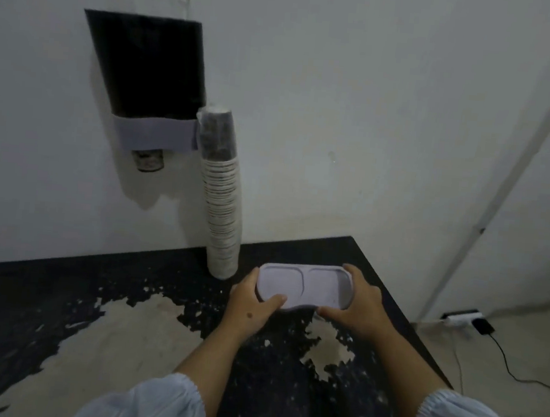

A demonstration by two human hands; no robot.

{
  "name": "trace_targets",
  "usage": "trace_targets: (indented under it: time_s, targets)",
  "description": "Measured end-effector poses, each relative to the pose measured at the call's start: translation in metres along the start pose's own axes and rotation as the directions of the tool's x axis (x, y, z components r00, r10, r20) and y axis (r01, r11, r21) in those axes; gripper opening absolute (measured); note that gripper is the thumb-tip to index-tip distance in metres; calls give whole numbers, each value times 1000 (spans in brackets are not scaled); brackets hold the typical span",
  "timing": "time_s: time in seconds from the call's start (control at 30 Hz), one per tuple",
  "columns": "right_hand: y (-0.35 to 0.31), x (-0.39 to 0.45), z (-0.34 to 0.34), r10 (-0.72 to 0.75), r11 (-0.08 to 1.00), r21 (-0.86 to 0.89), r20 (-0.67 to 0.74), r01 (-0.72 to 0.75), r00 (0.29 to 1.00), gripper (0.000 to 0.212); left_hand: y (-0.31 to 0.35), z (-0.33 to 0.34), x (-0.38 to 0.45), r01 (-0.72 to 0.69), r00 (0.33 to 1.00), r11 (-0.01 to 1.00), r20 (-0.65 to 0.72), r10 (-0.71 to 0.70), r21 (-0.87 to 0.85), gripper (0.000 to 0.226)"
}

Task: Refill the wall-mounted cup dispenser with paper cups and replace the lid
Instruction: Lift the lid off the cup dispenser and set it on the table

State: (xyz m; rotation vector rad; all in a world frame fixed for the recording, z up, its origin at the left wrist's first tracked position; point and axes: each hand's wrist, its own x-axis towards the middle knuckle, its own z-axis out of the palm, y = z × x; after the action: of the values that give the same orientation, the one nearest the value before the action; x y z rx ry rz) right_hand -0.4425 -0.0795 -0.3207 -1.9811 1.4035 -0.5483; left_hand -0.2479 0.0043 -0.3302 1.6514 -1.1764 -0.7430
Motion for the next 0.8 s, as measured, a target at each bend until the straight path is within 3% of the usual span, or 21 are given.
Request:
trace_targets:
  time_s: [0.23,0.47,0.67,0.8]
  targets:
    - [58,-24,39,120,993,-21,80,-119,990,98,-44,41,-23,185,983,975,-21,-184,123,53]
    - [92,-39,59,179,982,-97,157,-165,971,94,-70,67,-46,320,943,938,46,-328,129,57]
    - [99,-38,69,206,973,-145,183,-181,961,93,-78,71,-57,356,927,931,94,-363,83,64]
    - [95,-32,72,209,972,-153,225,-177,952,102,-81,66,-54,354,922,931,132,-363,90,50]
